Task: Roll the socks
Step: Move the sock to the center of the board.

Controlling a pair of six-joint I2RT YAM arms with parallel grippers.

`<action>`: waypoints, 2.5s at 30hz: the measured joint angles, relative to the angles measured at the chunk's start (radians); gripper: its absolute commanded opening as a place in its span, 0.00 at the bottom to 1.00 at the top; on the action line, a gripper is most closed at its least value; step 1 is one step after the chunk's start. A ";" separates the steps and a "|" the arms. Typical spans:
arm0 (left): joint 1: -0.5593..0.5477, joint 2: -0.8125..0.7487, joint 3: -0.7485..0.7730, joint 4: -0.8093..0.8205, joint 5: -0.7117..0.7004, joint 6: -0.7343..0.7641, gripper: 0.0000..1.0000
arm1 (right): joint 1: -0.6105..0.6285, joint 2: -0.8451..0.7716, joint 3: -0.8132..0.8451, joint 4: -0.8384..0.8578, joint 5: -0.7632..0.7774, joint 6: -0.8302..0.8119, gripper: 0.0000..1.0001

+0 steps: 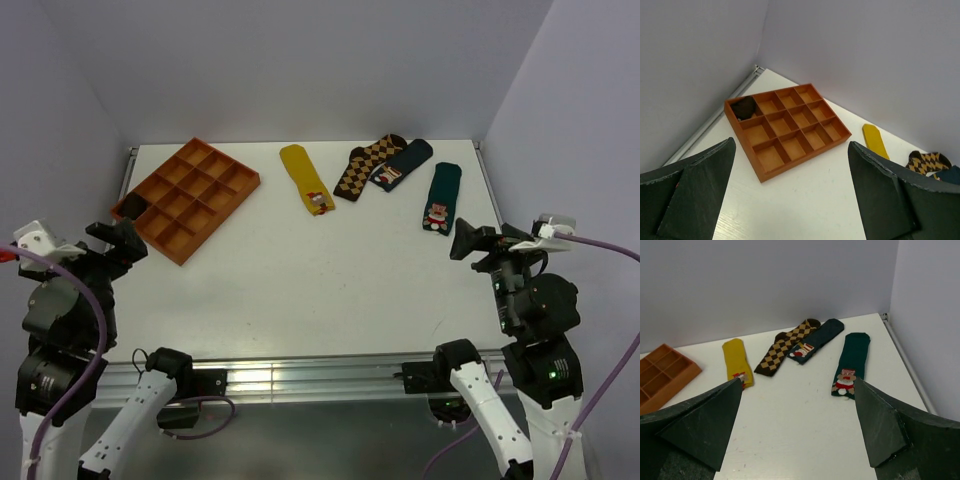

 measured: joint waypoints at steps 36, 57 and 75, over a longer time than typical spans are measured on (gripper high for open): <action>0.000 0.118 -0.451 0.210 0.290 -0.137 0.99 | 0.193 1.465 0.514 0.229 -0.363 -0.010 0.57; 0.066 0.128 -0.460 0.248 0.352 -0.137 0.99 | 0.253 1.931 0.900 0.110 -0.397 0.063 0.50; 0.085 0.086 -0.461 0.260 0.389 -0.137 0.99 | 0.364 1.653 0.351 0.376 -0.326 0.292 0.54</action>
